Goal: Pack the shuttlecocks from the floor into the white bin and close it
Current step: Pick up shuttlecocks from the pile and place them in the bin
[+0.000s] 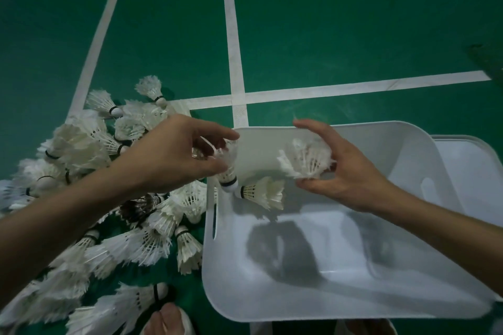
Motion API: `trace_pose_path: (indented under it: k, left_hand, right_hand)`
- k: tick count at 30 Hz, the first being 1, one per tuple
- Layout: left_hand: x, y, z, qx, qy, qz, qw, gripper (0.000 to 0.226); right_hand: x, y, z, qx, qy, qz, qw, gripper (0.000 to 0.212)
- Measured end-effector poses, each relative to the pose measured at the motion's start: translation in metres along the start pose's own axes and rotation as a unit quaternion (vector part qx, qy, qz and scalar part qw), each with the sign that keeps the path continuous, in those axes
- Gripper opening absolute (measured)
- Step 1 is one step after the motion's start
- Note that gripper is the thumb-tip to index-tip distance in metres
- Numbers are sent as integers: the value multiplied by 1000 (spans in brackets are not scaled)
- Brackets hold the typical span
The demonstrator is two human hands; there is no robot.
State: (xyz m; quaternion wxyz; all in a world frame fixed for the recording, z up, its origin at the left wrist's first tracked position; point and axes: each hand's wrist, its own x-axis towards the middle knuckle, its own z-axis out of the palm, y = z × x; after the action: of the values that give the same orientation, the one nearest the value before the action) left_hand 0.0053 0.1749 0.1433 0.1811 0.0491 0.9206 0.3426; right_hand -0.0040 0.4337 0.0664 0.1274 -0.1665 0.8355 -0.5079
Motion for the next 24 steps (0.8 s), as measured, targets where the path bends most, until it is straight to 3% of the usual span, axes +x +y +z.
trace_pose_path:
  k: [5,13,20,24]
  left_hand:
    - [2,1,1,35,0,21,999,43]
    - [3,0,5,45,-6,26,999,39]
    - [5,2,8,40,-8,32,999,36]
    - [7,0,11,48,-7,36,998,35]
  right_hand:
    - [-10,44,-2,-142,7,38,989,82]
    - [-8,78,10,-194,-84,91,973,63]
    - [-5,89,10,-170,16,147,974,47]
    - [-6,88,15,-210,0,183,960,46]
